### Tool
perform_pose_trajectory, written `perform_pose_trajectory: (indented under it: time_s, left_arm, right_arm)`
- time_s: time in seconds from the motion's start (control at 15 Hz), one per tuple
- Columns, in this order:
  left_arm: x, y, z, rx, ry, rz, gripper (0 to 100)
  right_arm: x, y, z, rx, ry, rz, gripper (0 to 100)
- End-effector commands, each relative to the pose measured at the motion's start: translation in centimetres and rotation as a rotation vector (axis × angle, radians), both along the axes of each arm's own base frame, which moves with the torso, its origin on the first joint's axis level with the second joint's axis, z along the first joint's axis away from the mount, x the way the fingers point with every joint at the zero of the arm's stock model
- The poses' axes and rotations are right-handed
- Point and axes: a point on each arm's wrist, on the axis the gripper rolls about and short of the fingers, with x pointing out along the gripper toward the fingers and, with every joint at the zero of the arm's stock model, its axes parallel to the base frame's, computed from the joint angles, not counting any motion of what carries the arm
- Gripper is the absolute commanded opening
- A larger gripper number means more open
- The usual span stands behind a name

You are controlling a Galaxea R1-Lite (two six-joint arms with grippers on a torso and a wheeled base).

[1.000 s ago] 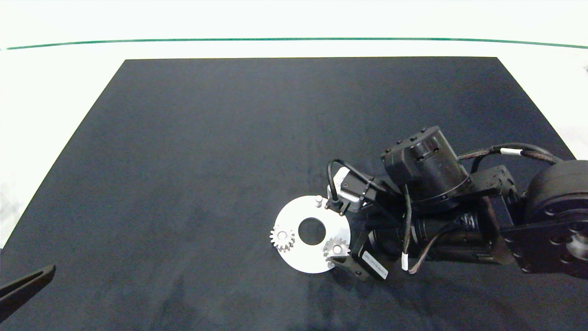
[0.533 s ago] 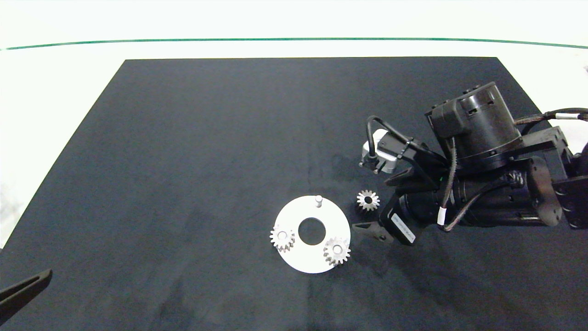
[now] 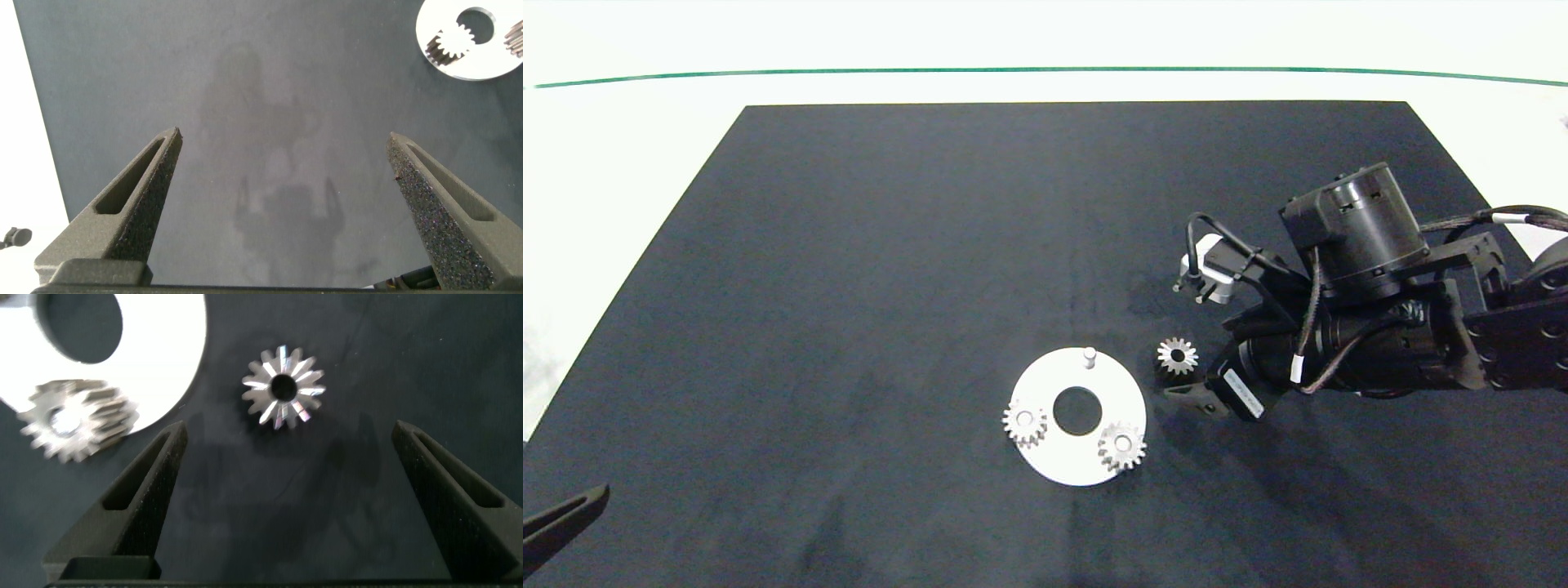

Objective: Install three planetary gears onto the carrier pins

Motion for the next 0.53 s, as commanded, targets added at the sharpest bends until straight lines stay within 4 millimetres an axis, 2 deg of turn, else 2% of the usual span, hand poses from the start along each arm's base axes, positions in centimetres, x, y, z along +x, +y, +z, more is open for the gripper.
perform_pose_trajectory:
  time_s: [0.07,0.53]
  left_arm:
    - [-0.1,0.1,0.0,0.001,-0.001,0.002,100]
    - [-0.2,0.2,0.0,-0.006,-0.008,0.003,100]
  right_arm:
    - [0.9,0.2,-1.0,-0.016,0.02,-0.013,100]
    - [2.4,0.9,-1.5,-0.022,-0.01,-0.04,100]
